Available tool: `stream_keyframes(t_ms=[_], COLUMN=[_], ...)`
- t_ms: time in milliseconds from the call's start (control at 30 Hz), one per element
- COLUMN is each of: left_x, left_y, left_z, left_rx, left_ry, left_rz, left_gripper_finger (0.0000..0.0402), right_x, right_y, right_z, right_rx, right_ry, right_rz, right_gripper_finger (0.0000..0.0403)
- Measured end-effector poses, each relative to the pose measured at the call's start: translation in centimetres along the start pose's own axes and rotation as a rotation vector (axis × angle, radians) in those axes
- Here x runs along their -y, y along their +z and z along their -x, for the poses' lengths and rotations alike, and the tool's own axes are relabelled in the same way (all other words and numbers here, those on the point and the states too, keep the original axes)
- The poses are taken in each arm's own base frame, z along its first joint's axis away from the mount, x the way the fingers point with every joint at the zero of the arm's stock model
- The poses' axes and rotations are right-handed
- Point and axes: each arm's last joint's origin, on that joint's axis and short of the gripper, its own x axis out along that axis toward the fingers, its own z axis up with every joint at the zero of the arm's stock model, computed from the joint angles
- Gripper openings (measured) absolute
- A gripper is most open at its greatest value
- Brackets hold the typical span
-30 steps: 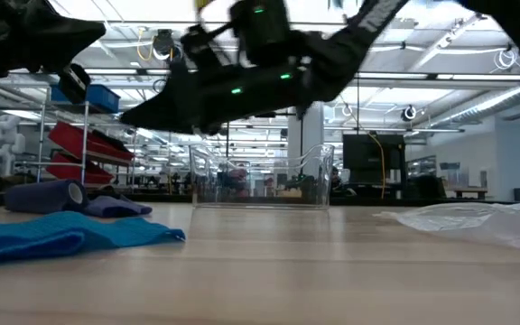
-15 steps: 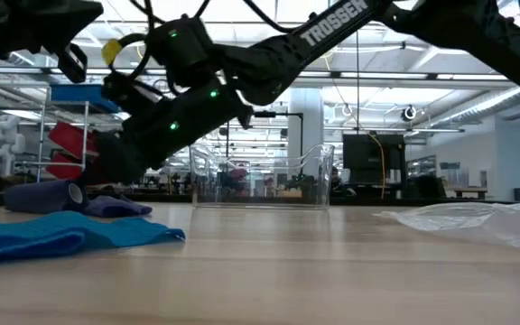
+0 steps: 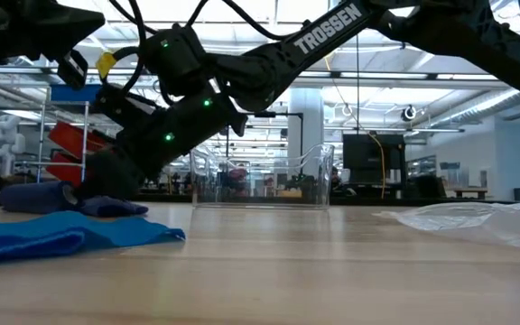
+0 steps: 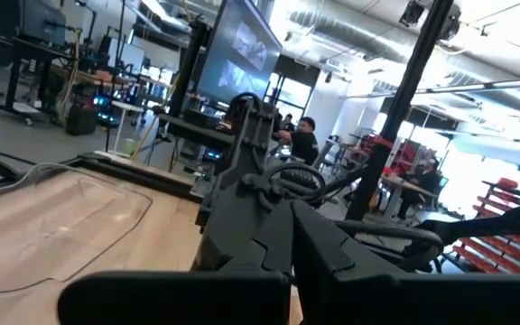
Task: Roll bandage
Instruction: Roll the purple bandage
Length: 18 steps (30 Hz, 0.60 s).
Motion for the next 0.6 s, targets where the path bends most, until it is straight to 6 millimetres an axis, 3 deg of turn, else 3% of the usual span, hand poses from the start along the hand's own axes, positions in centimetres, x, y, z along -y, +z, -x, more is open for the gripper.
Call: stream_keyframes(t_ms=[600], left_x=[-0.13], left_y=[0.06], left_z=[0.01], left_rx=[0.013], left_ry=[0.047], left_rz=[-0.001], left_gripper_finger=[0.0005], right_x=[-0.20], right_y=[0.15], right_z=[-0.34], right_rx=[0.071], right_ry=[0.008], right_rz=[0.102], right_gripper_finger=[0.0135])
